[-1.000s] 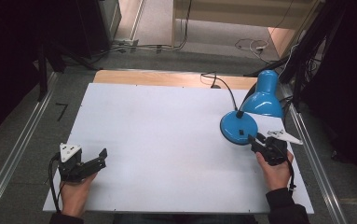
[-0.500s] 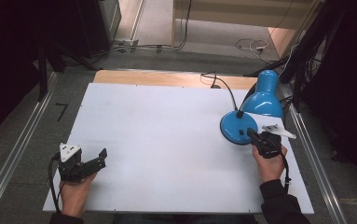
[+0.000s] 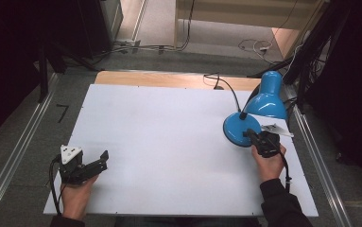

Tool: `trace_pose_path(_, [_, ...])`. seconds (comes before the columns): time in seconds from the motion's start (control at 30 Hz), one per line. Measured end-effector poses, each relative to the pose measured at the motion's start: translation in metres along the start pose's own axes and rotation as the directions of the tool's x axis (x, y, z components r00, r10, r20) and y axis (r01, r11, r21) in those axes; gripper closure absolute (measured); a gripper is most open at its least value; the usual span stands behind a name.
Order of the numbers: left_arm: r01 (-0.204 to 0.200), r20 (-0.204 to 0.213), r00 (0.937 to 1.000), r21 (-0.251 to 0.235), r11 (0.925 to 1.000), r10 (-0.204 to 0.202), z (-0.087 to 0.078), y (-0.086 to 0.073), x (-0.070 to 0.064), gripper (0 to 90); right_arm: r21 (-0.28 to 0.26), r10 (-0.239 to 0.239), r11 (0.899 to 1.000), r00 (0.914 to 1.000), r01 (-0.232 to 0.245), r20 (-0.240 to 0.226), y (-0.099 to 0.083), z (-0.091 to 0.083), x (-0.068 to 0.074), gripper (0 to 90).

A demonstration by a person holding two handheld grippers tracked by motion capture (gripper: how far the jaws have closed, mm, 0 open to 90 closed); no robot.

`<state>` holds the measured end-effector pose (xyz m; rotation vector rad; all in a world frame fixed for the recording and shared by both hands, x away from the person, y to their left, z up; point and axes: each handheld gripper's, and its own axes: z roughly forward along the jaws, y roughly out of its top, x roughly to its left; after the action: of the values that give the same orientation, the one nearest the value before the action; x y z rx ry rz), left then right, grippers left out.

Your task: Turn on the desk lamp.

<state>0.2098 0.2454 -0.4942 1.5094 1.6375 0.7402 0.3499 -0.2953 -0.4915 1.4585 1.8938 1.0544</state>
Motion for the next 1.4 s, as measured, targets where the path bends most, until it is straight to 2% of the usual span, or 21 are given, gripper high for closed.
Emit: trace_pose_path(1.4, [0.001,0.001,1.0,-0.003,1.0,-0.001,-0.0011,0.0001,0.0005,10.9,0.021,-0.018,1.0,0.9998,0.018,0.005,-0.0007,0.0069,0.003,87.7])
